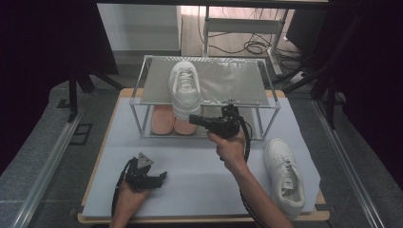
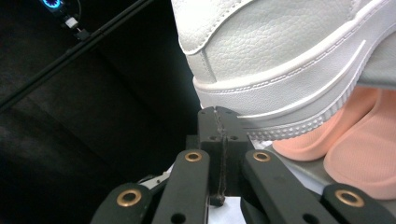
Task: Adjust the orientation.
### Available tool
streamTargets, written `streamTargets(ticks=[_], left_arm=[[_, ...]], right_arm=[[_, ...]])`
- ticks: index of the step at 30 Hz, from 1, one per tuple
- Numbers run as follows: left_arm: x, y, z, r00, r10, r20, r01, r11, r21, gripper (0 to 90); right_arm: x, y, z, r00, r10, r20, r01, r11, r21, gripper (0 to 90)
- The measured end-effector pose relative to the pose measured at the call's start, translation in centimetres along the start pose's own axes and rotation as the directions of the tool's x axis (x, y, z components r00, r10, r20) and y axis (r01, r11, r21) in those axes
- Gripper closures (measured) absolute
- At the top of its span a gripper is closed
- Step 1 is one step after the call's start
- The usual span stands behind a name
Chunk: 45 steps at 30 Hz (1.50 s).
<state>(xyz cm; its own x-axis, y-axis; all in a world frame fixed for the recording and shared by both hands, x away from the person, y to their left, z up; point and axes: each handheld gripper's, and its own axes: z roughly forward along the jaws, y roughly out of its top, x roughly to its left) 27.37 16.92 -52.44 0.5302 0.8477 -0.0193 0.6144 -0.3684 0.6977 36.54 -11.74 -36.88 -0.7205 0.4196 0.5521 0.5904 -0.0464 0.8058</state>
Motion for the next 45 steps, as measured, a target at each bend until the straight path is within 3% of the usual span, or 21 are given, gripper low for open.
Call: streamTargets(ticks=[13, 22, 26, 29, 35, 45], left_arm=[[0.0, 0.0, 0.0, 1.0000, -0.001, 0.000, 0.001, 1.0000, -0.001, 16.1], [0.0, 0.0, 0.0, 1.0000, -0.001, 0.000, 0.001, 1.0000, -0.002, 16.2], [0.0, 0.0, 0.0, 1.0000, -0.001, 0.000, 0.001, 1.0000, -0.002, 16.2], [0.0, 0.0, 0.0, 1.0000, -0.001, 0.000, 0.001, 1.0000, -0.001, 16.2], [0.0, 0.0, 0.0, 1.0000, -0.001, 0.000, 0.001, 1.0000, -0.002, 16.2], [0.0, 0.0, 0.0, 1.0000, -0.002, 0.001, 0.002, 1.0000, -0.002, 16.2]], right_arm=[[-0.6, 1.0, 2.8, 0.9996, -0.015, 0.026, 0.014, 1.000, 0.010, 90.0], [-0.2, 1.4, 4.8, 0.9979, -0.044, 0.048, 0.043, 0.999, 0.020, 90.0], [-0.4, 1.5, 4.8, 0.9973, -0.044, 0.059, 0.043, 0.999, 0.015, 90.0], [-0.5, 1.6, 4.5, 0.9922, -0.064, 0.107, 0.064, 0.998, 0.007, 90.0], [-1.8, 2.0, 3.4, 0.9896, -0.038, 0.139, 0.041, 0.999, -0.017, 90.0], [-1.3, 1.9, 5.3, 0.9935, -0.033, 0.109, 0.033, 0.999, -0.006, 90.0]])
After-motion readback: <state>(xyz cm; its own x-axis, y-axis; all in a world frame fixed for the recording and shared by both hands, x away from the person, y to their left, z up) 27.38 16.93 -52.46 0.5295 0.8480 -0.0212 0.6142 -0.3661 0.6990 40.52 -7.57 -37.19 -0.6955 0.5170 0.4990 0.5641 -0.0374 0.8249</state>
